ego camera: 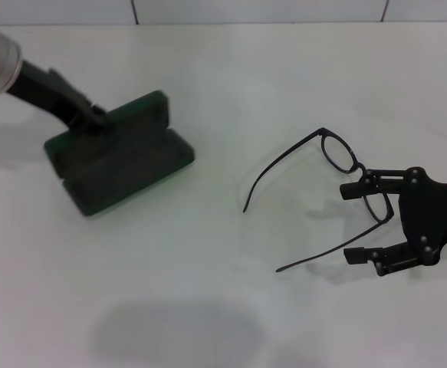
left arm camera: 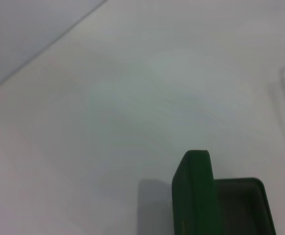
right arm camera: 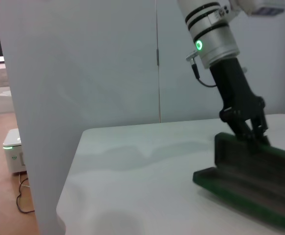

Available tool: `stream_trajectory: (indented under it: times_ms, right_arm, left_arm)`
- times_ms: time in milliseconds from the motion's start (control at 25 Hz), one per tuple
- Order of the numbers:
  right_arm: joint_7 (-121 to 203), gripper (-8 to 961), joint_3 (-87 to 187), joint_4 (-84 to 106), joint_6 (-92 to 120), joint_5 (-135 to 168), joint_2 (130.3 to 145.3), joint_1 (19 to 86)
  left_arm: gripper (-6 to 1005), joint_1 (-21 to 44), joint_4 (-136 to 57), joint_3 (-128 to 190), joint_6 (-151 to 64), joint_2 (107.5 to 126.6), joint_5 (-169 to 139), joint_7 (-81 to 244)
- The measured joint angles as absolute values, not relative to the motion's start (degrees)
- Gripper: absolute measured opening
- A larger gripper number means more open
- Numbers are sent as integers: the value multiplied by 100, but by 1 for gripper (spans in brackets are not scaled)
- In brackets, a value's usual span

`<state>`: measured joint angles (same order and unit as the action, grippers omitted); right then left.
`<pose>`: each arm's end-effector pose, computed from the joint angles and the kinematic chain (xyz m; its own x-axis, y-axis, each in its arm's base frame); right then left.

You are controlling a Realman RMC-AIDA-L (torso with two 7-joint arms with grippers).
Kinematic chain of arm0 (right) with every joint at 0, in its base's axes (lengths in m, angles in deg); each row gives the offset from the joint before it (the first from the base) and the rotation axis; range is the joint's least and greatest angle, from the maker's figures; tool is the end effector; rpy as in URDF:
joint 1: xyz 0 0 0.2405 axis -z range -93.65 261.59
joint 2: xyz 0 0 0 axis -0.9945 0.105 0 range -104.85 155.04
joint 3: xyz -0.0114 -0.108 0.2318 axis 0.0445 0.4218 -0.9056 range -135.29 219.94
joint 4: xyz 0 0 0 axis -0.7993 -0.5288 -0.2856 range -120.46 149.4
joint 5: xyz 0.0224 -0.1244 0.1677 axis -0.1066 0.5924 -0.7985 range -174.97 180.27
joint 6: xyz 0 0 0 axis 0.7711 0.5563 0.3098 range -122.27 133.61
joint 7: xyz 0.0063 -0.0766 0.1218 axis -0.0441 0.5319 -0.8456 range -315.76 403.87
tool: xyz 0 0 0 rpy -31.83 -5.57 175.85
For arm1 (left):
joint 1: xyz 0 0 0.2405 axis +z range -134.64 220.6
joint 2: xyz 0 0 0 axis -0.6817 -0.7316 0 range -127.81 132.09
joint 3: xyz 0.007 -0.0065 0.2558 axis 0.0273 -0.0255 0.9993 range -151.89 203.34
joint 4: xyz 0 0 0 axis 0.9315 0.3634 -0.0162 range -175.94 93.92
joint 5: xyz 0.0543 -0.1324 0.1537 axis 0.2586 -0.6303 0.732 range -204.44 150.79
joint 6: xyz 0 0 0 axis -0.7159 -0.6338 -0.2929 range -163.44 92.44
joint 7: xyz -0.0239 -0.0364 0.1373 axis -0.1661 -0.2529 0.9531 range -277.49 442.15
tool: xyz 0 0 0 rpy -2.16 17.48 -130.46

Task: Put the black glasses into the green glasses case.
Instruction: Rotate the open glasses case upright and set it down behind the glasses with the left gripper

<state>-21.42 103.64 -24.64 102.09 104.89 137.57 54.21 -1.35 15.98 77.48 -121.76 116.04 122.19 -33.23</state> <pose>0.2401 0.3144 0.0083 0.9105 -0.0029 -0.4136 -0.0293 -0.9979 -0.0576 -0.2212 0.4083 0.0595 0.8472 0.5177 -0.1190 0.4348 -0.8045 -0.4045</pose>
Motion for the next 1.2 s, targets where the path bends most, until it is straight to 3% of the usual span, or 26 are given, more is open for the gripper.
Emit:
stream_trajectory:
  times_ms: [200,600,1200]
  right_arm:
    - [-2142,876,10363,-2464,10243,10488,13759,5418]
    - [-2148,876,10385,-2464,10260,10486,13796,5425]
    - [-2152,876,10394,-2464,10269,10500,13812,5445]
  left_arm:
    - [220,-326,1726,7993,-12086,11675,11831,-2830]
    - [213,-677,1421,9061,-11042,12112,11814,-2371]
    - [222,-805,1164,9157,-11036,12165,11601,-2132]
